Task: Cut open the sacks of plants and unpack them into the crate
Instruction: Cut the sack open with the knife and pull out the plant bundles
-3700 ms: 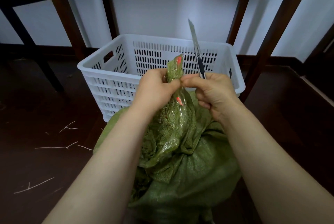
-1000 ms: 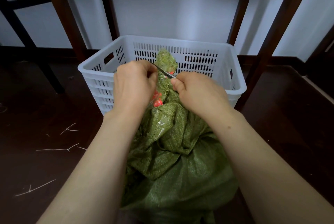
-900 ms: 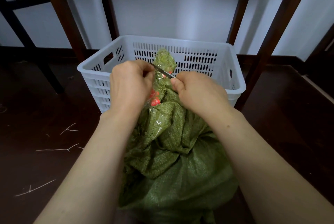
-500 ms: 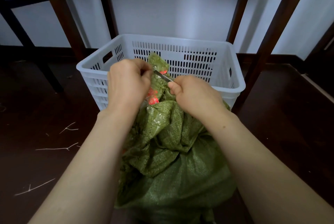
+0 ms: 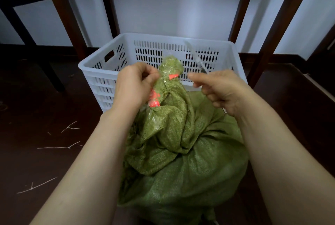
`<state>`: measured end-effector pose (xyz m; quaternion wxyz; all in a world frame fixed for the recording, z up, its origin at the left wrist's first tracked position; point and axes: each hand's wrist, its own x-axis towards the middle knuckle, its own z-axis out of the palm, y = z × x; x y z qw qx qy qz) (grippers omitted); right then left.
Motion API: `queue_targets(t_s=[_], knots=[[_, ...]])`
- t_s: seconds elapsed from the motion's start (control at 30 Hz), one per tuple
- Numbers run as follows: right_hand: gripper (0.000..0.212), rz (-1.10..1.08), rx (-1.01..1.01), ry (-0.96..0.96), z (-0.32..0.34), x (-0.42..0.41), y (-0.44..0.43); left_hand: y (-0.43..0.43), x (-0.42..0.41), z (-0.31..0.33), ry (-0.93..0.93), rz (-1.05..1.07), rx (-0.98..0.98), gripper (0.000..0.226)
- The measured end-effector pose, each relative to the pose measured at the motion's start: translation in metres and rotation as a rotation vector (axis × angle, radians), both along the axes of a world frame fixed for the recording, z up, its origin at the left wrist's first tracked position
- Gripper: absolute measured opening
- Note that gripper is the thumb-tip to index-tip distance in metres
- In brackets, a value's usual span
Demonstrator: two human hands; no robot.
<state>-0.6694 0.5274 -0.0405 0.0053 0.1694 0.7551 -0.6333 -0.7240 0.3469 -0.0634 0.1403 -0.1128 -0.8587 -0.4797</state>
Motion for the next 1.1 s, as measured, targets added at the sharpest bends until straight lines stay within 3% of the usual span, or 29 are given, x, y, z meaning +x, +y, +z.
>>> queue_targets(t_s=[0.1, 0.3, 0.57, 0.7, 0.87, 1.0, 1.1], knots=[[0.034, -0.187, -0.106, 0.118, -0.010, -0.005, 0.000, 0.009, 0.005, -0.003, -0.078, -0.149, 0.061, 0.019], [0.026, -0.181, -0.209, 0.144, -0.026, -0.008, -0.008, 0.021, 0.012, -0.009, -0.118, -0.380, 0.156, 0.012], [0.020, -0.302, -0.575, 0.041, -0.038, -0.022, -0.003, 0.033, 0.022, -0.015, 0.043, -0.288, 0.328, 0.013], [0.017, -0.310, -0.717, -0.041, -0.042, -0.026, -0.004, 0.039, 0.025, -0.021, 0.123, -0.271, 0.284, 0.014], [0.022, -0.404, -0.943, 0.036, -0.060, -0.014, 0.032, 0.028, 0.026, 0.002, 0.286, -0.328, 0.340, 0.008], [0.048, -0.365, -0.832, 0.022, -0.063, -0.019, 0.058, 0.015, 0.021, 0.017, 0.106, -0.344, 0.430, 0.006], [0.042, -0.292, -0.705, 0.098, -0.045, -0.027, 0.046, 0.025, 0.025, 0.011, -0.106, -0.333, 0.547, 0.020]])
